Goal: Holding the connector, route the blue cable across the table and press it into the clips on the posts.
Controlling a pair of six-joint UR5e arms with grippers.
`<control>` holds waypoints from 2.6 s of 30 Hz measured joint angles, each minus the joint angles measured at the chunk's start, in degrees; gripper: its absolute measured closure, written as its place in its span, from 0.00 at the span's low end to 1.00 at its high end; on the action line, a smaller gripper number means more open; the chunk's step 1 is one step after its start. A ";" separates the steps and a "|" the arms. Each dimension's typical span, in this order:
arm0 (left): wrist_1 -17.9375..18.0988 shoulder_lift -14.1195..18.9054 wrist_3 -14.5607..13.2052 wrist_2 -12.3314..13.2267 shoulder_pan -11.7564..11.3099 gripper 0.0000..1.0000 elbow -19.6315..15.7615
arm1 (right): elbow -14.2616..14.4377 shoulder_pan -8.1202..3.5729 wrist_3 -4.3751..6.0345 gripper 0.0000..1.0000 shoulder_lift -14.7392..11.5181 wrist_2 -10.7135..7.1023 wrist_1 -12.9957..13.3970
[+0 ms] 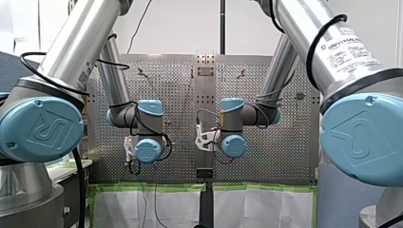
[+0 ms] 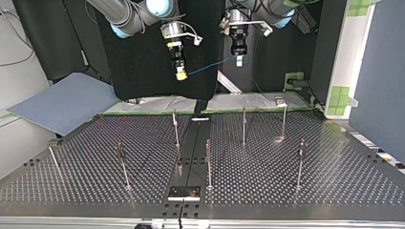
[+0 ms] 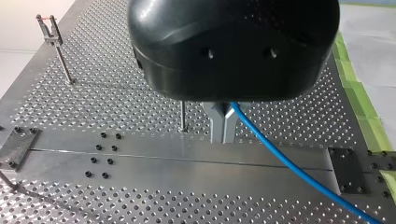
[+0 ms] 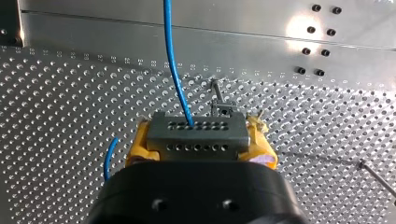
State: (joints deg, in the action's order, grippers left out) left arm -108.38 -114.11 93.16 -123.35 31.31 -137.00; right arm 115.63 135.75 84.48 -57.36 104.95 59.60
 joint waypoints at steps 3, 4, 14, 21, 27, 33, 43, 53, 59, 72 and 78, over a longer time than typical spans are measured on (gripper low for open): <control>0.00 0.00 0.00 0.00 0.00 1.00 0.00 | 0.00 0.00 0.00 1.00 0.00 0.00 0.00; 0.00 0.00 0.00 0.00 0.00 1.00 0.00 | 0.00 0.00 0.00 1.00 0.00 0.00 0.00; -0.19 -0.36 -0.04 0.20 -0.36 1.00 0.28 | 0.00 0.00 0.00 1.00 -0.02 -0.03 0.03; -0.42 -3.06 -0.08 0.42 -0.85 1.00 0.67 | -0.14 0.00 -0.59 1.00 1.35 0.22 -1.43; -0.44 -4.29 -0.09 0.44 -0.87 1.00 0.69 | -0.17 0.00 -0.69 1.00 3.97 0.26 -2.69; -0.44 -4.37 -0.09 0.44 -0.88 1.00 0.70 | -0.18 0.00 -0.70 1.00 5.77 0.26 -2.80; 0.98 -3.00 -0.16 -0.33 -1.82 1.00 -0.69 | -0.18 0.00 -0.70 1.00 5.97 0.26 -2.81; 4.51 2.09 -0.17 -0.52 -2.10 1.00 -5.85 | -0.18 0.00 -0.70 1.00 5.98 0.26 -2.81; 4.65 3.09 -0.17 -0.53 -2.11 1.00 -8.73 | -0.18 0.00 -0.70 1.00 5.98 0.26 -2.81; 3.09 4.50 0.09 -0.31 -2.13 1.00 -8.51 | -2.33 2.16 -0.77 1.00 4.13 2.43 -4.98; 0.28 7.45 -0.68 -1.89 -3.66 1.00 -6.81 | -5.38 4.84 0.76 1.00 1.10 2.02 -8.02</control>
State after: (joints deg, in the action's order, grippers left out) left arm -108.10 -106.66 92.48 -125.24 27.65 -143.81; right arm 110.25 140.59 85.24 -56.26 106.97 51.58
